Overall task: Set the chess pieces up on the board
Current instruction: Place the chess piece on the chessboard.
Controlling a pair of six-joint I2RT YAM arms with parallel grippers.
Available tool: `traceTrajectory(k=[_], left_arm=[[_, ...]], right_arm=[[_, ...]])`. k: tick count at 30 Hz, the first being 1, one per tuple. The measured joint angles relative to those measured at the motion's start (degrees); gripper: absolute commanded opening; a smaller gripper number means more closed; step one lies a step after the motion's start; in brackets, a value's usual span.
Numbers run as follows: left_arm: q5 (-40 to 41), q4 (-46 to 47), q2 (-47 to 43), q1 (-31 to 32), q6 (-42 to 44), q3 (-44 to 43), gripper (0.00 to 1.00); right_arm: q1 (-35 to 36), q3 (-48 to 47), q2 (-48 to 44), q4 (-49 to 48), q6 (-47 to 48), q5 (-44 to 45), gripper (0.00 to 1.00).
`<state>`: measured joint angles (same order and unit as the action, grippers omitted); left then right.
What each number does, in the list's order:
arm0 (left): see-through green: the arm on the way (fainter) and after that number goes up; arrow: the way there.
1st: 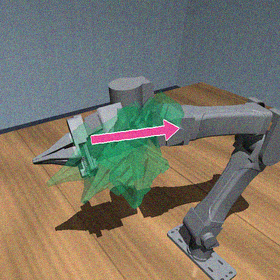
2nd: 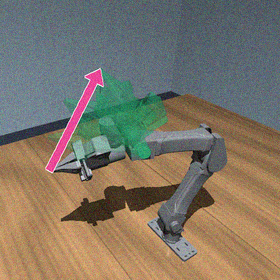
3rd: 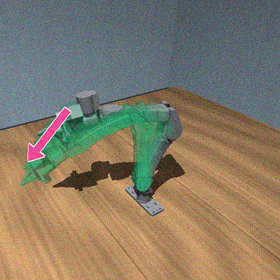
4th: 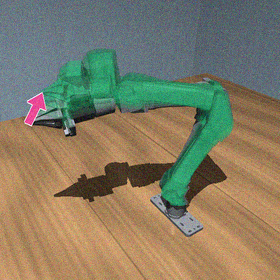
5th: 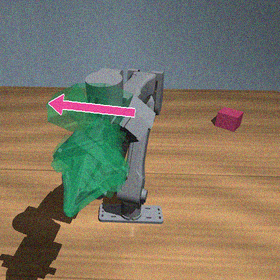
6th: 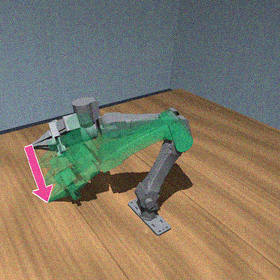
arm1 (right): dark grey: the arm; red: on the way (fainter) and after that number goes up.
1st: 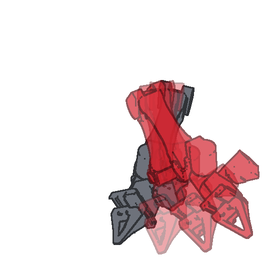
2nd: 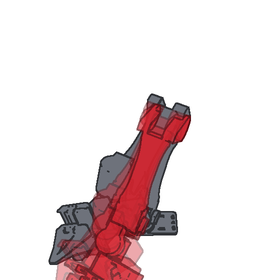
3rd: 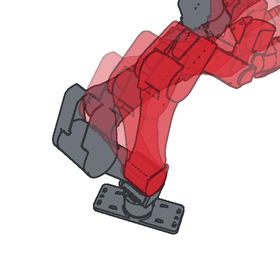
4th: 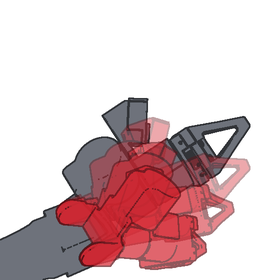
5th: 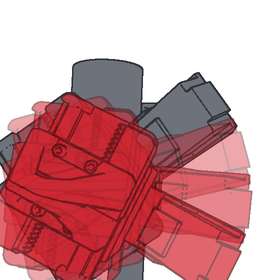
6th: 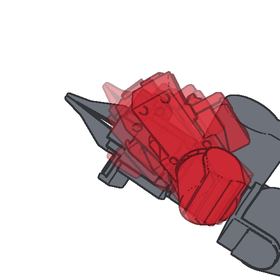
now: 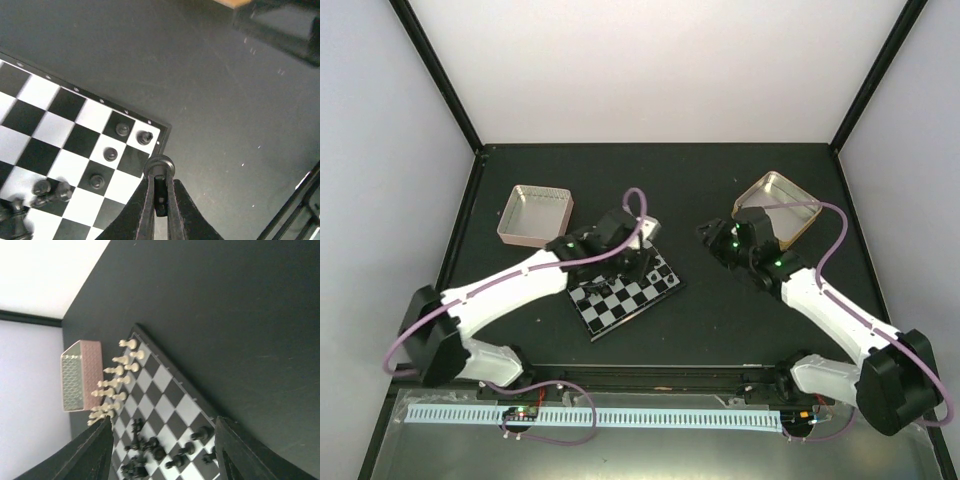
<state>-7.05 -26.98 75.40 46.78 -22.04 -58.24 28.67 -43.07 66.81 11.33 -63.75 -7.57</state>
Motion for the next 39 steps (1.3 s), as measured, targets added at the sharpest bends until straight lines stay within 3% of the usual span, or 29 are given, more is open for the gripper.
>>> traceTrajectory(k=[5,11,21,39], left_arm=[[3.67,-5.53,10.45,5.44,-1.42,-6.21,0.01],[8.0,-10.51,19.32,8.39,-9.31,-10.69,0.02],[11.91,-12.28,24.9,8.44,-18.73,-10.95,0.02],[13.49,-12.24,28.76,8.41,-20.02,-13.97,0.02]], right_arm=[[-2.51,1.75,-1.79,1.99,2.05,1.99,0.56],[-4.92,2.03,-2.01,3.34,4.39,2.43,0.56],[-6.71,2.95,-3.23,4.57,6.32,1.66,0.57],[-6.95,2.99,-3.21,4.57,6.93,0.94,0.57]])
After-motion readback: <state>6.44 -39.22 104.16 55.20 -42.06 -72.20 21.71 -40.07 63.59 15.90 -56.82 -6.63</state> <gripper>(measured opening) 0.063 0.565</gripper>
